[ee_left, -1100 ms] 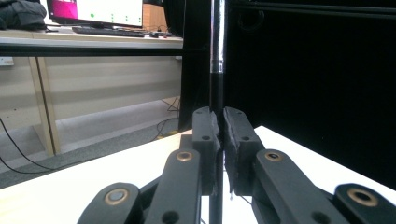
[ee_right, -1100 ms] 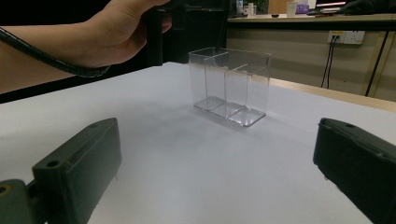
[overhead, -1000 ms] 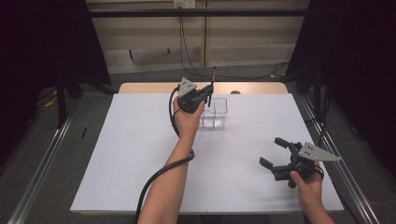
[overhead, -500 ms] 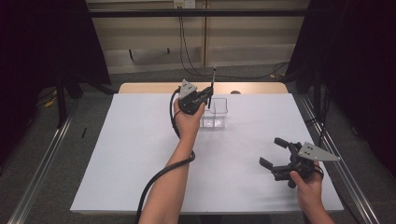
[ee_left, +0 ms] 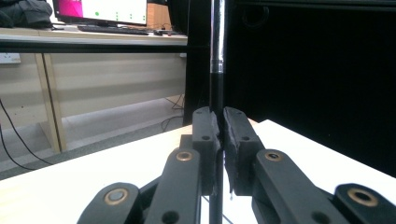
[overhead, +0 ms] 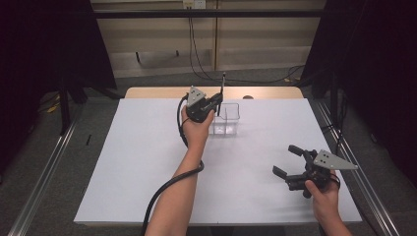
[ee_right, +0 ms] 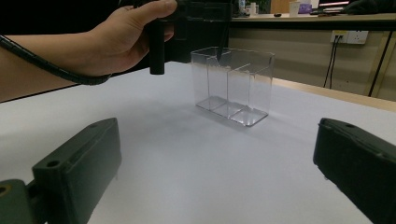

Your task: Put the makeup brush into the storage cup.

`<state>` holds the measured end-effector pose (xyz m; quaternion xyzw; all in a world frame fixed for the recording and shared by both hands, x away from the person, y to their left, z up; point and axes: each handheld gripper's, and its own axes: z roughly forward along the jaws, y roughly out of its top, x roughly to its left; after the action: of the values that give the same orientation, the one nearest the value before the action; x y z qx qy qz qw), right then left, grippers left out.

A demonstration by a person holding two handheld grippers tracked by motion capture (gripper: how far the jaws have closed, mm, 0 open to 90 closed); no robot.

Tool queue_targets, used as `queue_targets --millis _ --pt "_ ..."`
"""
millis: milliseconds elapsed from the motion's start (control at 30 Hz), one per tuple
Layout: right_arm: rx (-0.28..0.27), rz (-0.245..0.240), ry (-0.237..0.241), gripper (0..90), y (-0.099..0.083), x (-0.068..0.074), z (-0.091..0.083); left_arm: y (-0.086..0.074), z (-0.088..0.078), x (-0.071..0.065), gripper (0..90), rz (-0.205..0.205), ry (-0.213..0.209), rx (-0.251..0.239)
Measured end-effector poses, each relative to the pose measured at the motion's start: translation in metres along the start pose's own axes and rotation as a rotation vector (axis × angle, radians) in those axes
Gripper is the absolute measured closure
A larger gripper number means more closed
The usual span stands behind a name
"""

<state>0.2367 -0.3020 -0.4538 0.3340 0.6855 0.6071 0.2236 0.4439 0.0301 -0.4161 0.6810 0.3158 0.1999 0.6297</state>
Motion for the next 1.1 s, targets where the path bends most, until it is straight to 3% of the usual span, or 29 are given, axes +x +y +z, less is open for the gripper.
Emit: queue_targets --millis 700,1100 --pt "0.002 0.0 0.002 0.7 0.0 0.0 0.0 -0.01 -0.002 0.001 83.7 0.001 -0.002 0.016" --pt "0.002 -0.001 0.002 0.6 0.0 0.0 0.001 -0.013 -0.002 -0.001 83.6 -0.02 -0.006 0.02"
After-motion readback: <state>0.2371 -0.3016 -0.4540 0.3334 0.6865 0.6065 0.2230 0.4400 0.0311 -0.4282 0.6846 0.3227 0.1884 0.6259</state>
